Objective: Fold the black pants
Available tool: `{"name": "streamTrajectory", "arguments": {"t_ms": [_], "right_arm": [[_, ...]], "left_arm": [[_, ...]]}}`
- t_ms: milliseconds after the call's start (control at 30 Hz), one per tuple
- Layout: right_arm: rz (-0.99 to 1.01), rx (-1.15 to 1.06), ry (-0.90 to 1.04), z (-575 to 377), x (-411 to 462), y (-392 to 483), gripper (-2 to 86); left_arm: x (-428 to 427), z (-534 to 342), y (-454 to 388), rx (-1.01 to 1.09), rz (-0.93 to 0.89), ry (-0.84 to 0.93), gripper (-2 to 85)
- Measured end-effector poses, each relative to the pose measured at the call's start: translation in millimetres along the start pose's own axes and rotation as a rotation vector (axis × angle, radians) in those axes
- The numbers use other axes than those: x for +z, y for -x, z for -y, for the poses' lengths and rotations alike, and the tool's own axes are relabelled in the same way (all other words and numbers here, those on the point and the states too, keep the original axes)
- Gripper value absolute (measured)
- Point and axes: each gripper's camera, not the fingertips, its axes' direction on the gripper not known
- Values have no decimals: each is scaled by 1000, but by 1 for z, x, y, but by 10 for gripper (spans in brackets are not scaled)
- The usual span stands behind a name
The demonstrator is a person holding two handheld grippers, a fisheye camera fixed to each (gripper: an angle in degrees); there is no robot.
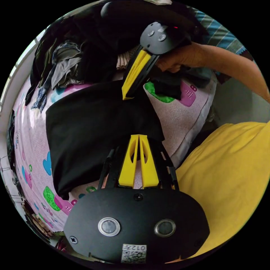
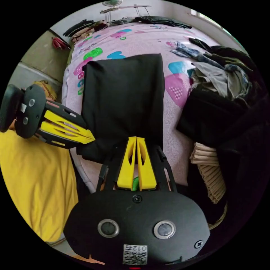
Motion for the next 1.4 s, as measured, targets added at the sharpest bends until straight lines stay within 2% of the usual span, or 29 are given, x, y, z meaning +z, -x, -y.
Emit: {"name": "streamTrajectory", "arguments": {"t_ms": [167, 300, 400, 467, 567, 633, 733, 800, 933, 1000, 1067, 1267, 1400], "right_arm": [[159, 163, -112, -20, -18, -14, 3], [120, 140, -201, -28, -36, 1, 4], [87, 113, -148, -18, -13, 17, 3], [-10, 88, -20, -8, 20, 28, 2], [-30, 70, -7, -4, 29, 35, 2], [-1, 89, 11, -2, 29, 32, 2], [57, 116, 31, 2, 30, 26, 2], [48, 120, 30, 6, 26, 27, 2], [-29, 75, -49, 21, 8, 45, 3], [-60, 50, -75, 32, 3, 51, 3], [-109, 26, -96, 51, 1, 56, 3], [-75, -13, -98, 100, 3, 57, 2], [-79, -34, -106, 118, 2, 59, 2]], "left_arm": [[-11, -2, 6, -48, -81, -28, 3], [-35, -36, 28, -206, 94, -100, 3], [-14, -62, 59, -350, 137, -24, 3], [10, -80, 73, -404, 113, 60, 3], [18, -110, 79, -459, 30, 5, 4], [7, -129, 80, -501, 52, -46, 4], [-15, -183, 103, -757, 19, -196, 7], [-18, -236, 131, -1004, -115, -313, 10], [2, -294, 162, -1285, -308, -443, 23], [15, -303, 172, -1303, -349, -445, 30], [17, -301, 176, -1286, -268, -405, 32], [24, -292, 183, -1207, -55, -266, 32], [15, -305, 179, -1197, 25, -297, 31]]}}
